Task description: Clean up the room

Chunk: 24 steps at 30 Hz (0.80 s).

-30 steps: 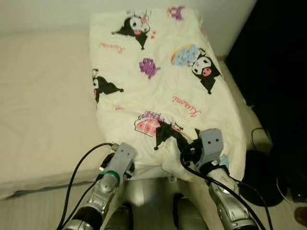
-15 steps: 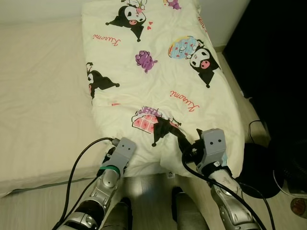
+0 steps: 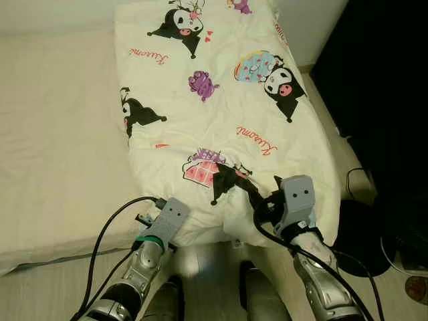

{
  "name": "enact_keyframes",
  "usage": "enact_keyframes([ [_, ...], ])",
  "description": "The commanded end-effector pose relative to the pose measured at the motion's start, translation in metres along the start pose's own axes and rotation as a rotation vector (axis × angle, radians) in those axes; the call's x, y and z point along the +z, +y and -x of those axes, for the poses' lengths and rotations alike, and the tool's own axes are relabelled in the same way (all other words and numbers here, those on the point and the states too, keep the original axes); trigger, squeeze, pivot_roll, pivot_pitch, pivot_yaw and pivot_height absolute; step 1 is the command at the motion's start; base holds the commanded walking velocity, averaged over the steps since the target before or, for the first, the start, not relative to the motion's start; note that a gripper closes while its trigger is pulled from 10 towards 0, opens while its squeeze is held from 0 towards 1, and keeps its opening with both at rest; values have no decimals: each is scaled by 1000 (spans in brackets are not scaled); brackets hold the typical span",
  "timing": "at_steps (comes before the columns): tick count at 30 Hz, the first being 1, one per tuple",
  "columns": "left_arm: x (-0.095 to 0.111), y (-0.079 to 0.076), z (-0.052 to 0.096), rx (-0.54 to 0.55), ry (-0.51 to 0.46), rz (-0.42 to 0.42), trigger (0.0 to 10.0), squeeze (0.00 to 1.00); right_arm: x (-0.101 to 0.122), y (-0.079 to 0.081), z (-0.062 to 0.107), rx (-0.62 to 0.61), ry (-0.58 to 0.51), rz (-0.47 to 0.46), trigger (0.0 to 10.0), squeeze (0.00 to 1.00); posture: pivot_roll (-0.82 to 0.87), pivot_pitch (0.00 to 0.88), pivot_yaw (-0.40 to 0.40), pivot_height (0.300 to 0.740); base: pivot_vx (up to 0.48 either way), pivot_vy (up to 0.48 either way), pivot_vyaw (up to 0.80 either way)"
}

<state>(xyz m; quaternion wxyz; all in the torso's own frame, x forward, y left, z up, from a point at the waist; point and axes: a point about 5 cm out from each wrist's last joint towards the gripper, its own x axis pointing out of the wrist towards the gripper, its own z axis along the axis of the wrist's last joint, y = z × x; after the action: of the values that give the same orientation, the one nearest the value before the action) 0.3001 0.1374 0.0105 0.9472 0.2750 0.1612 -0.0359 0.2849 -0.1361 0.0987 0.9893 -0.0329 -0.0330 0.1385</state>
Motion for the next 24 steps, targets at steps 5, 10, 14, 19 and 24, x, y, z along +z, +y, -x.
enact_keyframes([
  [5,-17,-8,7,-37,46,-37,0,0,-11,-3,8,-19,50,-14,10000,0,-165,332,53,740,0,0,0],
  [10,-19,5,7,-78,34,-106,0,0,-12,-3,9,-29,50,-13,10000,0,-152,328,80,740,0,0,0],
  [14,-30,28,17,-219,59,-224,0,0,-13,-6,12,-45,53,-16,10000,0,-133,331,89,740,0,0,0],
  [19,-45,66,40,-314,144,-335,0,0,-17,-8,16,-54,63,-20,10000,0,-103,333,89,740,0,0,0],
  [24,-72,92,74,-478,267,-417,10000,0,-20,-5,12,-31,74,-24,10000,0,-72,333,79,740,0,0,0],
])
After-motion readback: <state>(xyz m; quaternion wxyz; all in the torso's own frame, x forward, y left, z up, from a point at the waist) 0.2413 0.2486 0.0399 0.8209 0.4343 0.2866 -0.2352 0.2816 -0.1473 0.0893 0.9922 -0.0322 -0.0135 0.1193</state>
